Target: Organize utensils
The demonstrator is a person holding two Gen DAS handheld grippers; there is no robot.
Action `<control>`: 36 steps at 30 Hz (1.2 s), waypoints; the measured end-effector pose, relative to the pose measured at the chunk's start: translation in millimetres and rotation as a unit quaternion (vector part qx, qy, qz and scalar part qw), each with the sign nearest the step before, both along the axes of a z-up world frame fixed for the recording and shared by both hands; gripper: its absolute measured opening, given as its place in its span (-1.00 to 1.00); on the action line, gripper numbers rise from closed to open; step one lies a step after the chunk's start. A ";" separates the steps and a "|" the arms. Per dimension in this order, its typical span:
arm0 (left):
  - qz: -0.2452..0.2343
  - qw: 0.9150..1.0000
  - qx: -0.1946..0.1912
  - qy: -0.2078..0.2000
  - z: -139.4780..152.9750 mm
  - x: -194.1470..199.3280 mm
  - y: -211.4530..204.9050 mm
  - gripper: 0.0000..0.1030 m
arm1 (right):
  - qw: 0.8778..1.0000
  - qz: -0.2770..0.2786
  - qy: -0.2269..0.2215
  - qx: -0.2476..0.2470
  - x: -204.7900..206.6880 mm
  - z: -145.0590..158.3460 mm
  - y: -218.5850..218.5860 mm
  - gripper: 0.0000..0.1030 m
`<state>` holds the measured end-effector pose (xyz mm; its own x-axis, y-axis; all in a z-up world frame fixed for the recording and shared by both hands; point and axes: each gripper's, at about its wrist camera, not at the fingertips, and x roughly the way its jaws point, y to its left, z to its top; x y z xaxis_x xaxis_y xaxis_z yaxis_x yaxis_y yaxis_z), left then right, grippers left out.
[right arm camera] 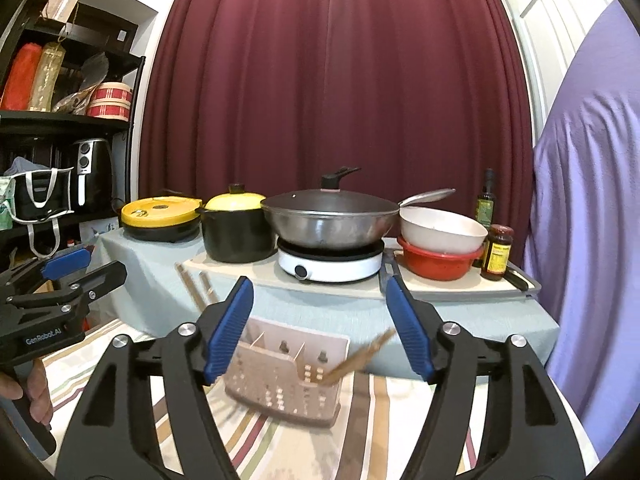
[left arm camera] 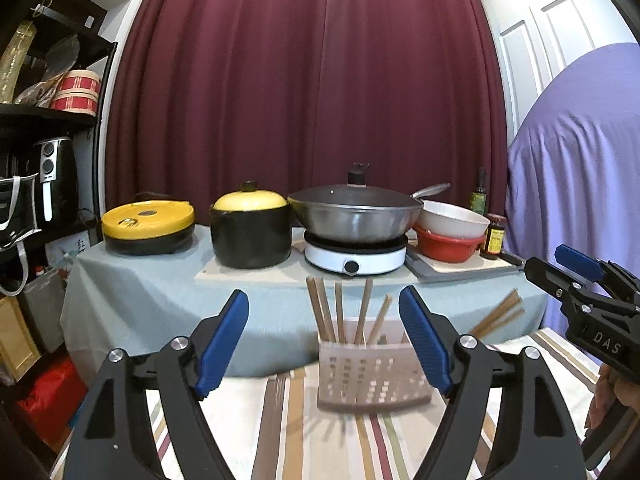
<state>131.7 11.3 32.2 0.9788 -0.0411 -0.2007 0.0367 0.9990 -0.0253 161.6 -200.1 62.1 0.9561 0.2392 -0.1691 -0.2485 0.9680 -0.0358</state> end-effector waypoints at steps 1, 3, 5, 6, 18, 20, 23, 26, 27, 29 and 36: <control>0.001 1.000 -0.002 0.003 -1.8 -5.1 0.2 0.49 | 1.000 0.002 0.004 -0.001 -7.4 -2.9 0.5 0.35; 0.002 1.000 -0.005 0.009 -6.6 -16.4 0.0 0.51 | 1.000 0.004 0.008 -0.004 -20.4 -8.4 1.4 0.42; 0.005 1.000 -0.005 0.014 -13.0 -29.4 -0.4 0.52 | 1.000 0.004 0.009 -0.009 -35.0 -14.5 2.5 0.48; 0.005 1.000 -0.007 0.016 -16.2 -34.3 0.3 0.53 | 1.000 0.003 0.009 -0.011 -40.0 -16.6 2.7 0.53; 0.015 0.998 -0.019 0.062 -53.2 -93.7 1.7 0.58 | 0.999 0.017 0.031 -0.024 -114.1 -50.2 -2.4 0.64; 0.017 0.998 -0.025 0.063 -58.0 -103.3 2.4 0.59 | 0.999 0.017 0.033 -0.022 -123.8 -54.1 -3.7 0.64; 0.016 0.997 -0.022 0.066 -65.1 -113.0 1.3 0.60 | 0.999 0.021 0.033 -0.020 -137.9 -61.3 -5.6 0.65; 0.017 0.998 -0.016 0.058 -72.0 -123.7 -0.7 0.61 | 0.999 0.024 0.024 -0.019 -151.3 -68.4 -7.8 0.65; 0.019 0.998 -0.013 0.055 -73.3 -126.5 -0.7 0.61 | 0.999 0.024 0.023 -0.016 -155.6 -70.8 -8.9 0.65; 0.023 0.998 -0.007 0.054 -77.5 -131.1 -2.1 0.61 | 0.999 0.022 0.020 -0.015 -162.9 -75.8 -10.1 0.66; 0.019 0.998 -0.006 0.058 -86.5 -141.7 -1.7 0.62 | 0.999 0.018 0.033 -0.020 -176.1 -89.3 -11.6 0.66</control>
<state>-10.0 9.6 -54.4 0.9497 -0.0069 -0.3132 -0.0056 0.9992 -0.0392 -14.4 -211.6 -27.2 0.9335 0.2651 -0.2414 -0.2862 0.9565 -0.0568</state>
